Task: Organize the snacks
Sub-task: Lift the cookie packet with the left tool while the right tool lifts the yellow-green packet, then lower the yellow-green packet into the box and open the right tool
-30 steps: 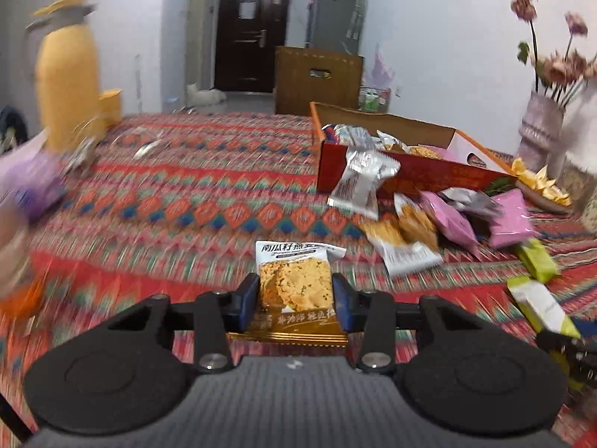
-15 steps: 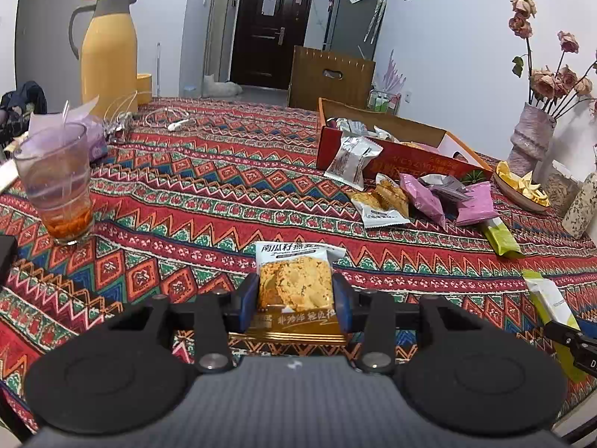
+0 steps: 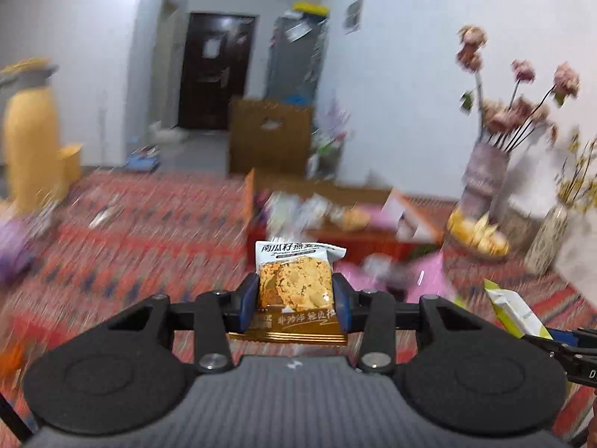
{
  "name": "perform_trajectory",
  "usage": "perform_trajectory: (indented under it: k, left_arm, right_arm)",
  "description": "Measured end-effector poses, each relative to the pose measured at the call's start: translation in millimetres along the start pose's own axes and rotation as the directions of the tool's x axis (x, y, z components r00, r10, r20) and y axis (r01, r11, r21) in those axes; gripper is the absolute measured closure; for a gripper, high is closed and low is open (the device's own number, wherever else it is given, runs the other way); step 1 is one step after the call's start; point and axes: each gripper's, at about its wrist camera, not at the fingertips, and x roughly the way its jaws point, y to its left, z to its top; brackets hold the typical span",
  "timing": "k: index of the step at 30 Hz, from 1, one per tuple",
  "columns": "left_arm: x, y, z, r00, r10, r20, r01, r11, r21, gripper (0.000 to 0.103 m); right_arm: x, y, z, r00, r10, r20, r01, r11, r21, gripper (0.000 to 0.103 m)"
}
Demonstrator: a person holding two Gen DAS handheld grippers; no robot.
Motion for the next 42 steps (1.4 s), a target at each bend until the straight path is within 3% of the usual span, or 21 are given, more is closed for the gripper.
perform_trajectory:
  k: [2,5,10,13,15,21,25,31,38,40,42]
  left_arm:
    - [34,-2,31,0.999,-0.030,-0.020,0.031,0.999,0.013,0.061]
    - [90,-6,65,0.999,0.010,-0.033,-0.008,0.999,0.049,0.061]
    - [187,-5,92,0.991,0.106,-0.080,-0.100,0.993,0.069,0.061]
    - [237,1,90,0.977,0.162,-0.135,-0.156,0.986,0.057,0.061]
    - [262,9,83,0.970,0.174,-0.170,-0.170,0.985,0.038,0.061]
    - [274,10,60,0.968,0.173,-0.180,-0.158,0.983,0.093,0.059]
    - [273,10,56,0.965,0.164,-0.203,-0.146,0.984,0.101,0.045]
    - [250,13,68,0.969,0.157,-0.192,-0.145,0.987,0.075,0.038]
    - [181,11,89,0.974,0.162,-0.157,-0.153,0.986,0.066,0.033]
    - [149,9,92,0.980,0.166,-0.113,-0.160,0.985,0.060,0.028]
    - [109,10,90,0.985,0.165,-0.052,-0.163,0.986,0.039,0.025]
  right_arm:
    - [13,-7,32,0.999,0.021,0.033,-0.021,1.000,-0.006,0.067]
    - [52,-18,85,0.998,0.000,0.064,0.002,0.999,-0.044,0.067]
    - [158,-51,157,0.998,0.043,-0.034,-0.042,0.999,0.030,0.067]
    - [224,-62,182,0.995,-0.060,-0.082,0.060,0.998,0.002,0.067]
    - [268,-68,188,0.981,-0.136,-0.137,0.135,0.991,-0.015,0.067]
    - [342,-66,166,0.911,-0.335,-0.242,0.300,0.938,-0.172,0.066]
    - [356,-59,153,0.877,-0.422,-0.228,0.359,0.893,-0.271,0.063]
    - [332,-59,159,0.888,-0.410,-0.208,0.350,0.896,-0.273,0.059]
    - [263,-47,185,0.932,-0.331,-0.150,0.299,0.933,-0.201,0.059]
    - [233,-43,187,0.956,-0.271,-0.111,0.247,0.950,-0.190,0.052]
    - [202,-38,184,0.966,-0.241,-0.093,0.220,0.956,-0.194,0.050]
